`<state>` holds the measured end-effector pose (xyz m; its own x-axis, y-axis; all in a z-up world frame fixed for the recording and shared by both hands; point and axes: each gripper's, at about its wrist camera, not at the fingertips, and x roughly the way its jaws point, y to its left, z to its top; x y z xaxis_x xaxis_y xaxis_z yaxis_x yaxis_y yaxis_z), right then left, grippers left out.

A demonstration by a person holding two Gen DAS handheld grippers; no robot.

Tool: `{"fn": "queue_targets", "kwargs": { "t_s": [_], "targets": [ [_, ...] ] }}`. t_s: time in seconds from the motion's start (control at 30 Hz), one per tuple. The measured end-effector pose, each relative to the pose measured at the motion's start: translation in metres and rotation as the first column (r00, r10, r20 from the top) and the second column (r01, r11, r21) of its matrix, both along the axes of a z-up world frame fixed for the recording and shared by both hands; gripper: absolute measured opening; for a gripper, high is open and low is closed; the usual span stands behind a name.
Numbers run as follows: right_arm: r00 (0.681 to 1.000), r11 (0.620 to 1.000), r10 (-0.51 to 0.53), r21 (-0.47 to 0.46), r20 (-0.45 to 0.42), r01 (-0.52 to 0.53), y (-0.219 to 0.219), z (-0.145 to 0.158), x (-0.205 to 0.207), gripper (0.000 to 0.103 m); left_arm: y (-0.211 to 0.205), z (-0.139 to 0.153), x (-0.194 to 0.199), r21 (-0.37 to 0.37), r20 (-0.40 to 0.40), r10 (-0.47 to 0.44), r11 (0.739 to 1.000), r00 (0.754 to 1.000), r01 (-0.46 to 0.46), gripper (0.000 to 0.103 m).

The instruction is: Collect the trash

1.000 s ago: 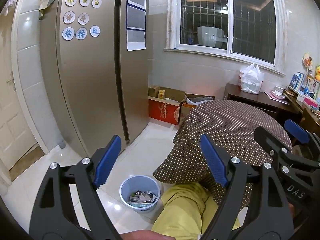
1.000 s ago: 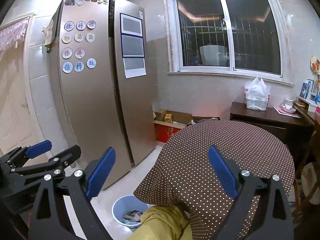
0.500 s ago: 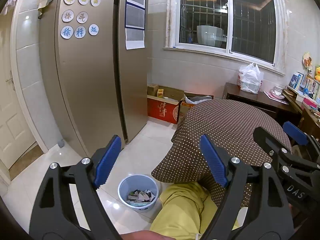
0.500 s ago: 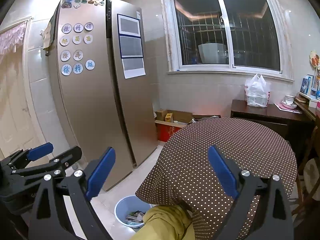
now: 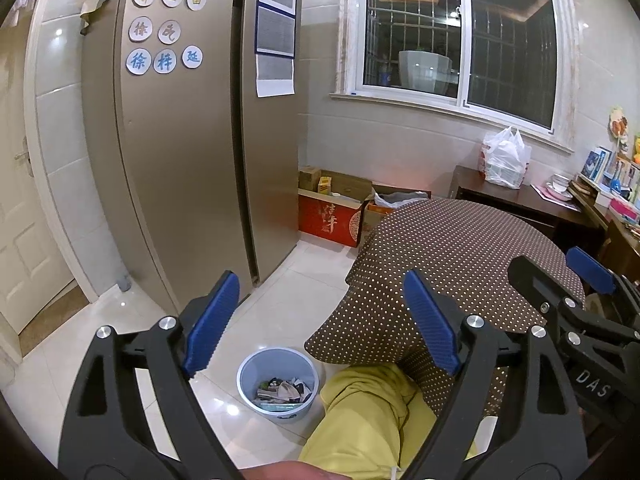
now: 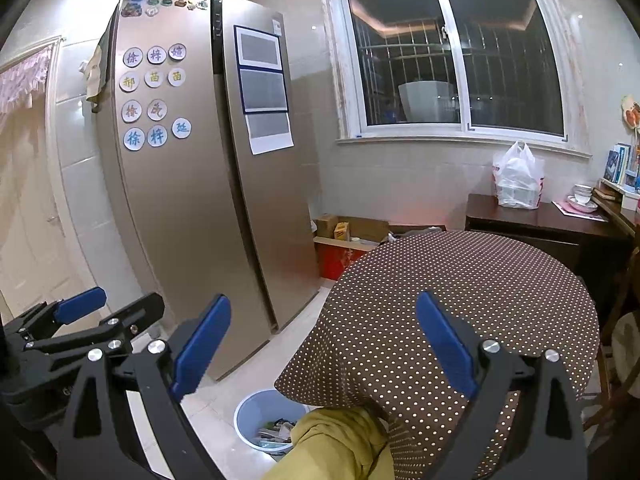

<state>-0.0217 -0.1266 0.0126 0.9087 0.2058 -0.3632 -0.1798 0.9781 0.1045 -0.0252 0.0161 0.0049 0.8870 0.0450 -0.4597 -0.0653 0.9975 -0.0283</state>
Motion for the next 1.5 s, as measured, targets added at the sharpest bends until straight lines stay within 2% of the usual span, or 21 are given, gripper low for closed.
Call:
{"fn": "queue_targets", "kwargs": {
  "t_s": [0.53, 1.5],
  "targets": [
    [1.000, 0.999, -0.022, -0.037, 0.010, 0.023, -0.0016, -0.0001, 0.0004, 0.093, 0.0000, -0.0017, 0.0036, 0.001, -0.007, 0.006, 1.000, 1.000, -0.006, 0.084],
    [1.000, 1.000, -0.013, -0.018, -0.023, 0.012, 0.0018, -0.0028, 0.0046, 0.093, 0.0049, -0.0019, 0.0089, -0.001, -0.023, 0.003, 1.000, 1.000, -0.003, 0.087]
  ]
}}
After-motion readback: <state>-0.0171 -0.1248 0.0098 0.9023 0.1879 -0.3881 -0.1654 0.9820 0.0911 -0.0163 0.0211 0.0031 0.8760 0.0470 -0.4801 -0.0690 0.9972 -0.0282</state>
